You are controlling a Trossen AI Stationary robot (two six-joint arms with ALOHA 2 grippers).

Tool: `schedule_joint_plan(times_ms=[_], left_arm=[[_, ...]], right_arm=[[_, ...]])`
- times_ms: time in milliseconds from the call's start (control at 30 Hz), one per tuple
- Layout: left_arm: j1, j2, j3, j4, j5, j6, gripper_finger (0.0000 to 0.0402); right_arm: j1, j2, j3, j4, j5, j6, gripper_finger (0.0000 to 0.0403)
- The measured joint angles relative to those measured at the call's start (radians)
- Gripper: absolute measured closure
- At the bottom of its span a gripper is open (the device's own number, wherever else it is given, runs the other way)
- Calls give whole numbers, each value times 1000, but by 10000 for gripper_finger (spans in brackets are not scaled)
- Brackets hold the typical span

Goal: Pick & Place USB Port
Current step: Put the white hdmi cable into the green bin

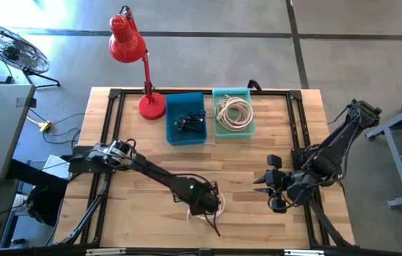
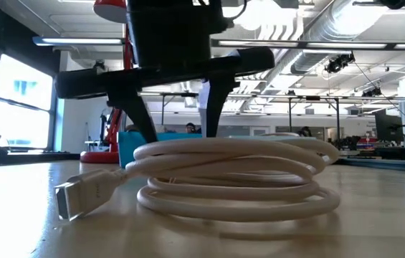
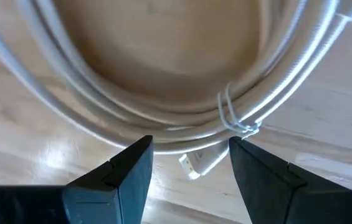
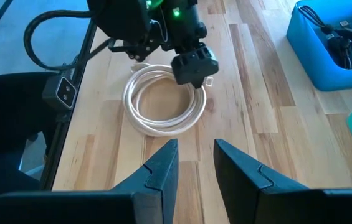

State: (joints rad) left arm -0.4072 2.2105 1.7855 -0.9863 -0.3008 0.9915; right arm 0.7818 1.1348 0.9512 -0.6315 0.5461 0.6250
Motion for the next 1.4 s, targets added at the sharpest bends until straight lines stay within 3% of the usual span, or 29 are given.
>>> schedule_joint_plan(times_ms=[533, 733, 867, 1000, 1133, 1400], left_arm=[[1, 0, 0, 29, 258, 233, 190], [1, 0, -62, 112, 265, 244, 194], [2, -10, -140, 178, 288, 237, 218], [1, -12, -202, 224, 260, 222, 270], [-1, -11, -202, 259, 195, 133, 353], [-1, -14, -139, 283, 74, -71, 352]], right_arm=[[0, 56, 0, 0, -6, -1, 309], [0, 56, 0, 1, -7, 3, 309], [0, 56, 0, 5, -7, 3, 309], [0, 56, 0, 6, -7, 3, 309], [0, 56, 0, 7, -5, 3, 309], [0, 56, 0, 9, 26, -1, 309]])
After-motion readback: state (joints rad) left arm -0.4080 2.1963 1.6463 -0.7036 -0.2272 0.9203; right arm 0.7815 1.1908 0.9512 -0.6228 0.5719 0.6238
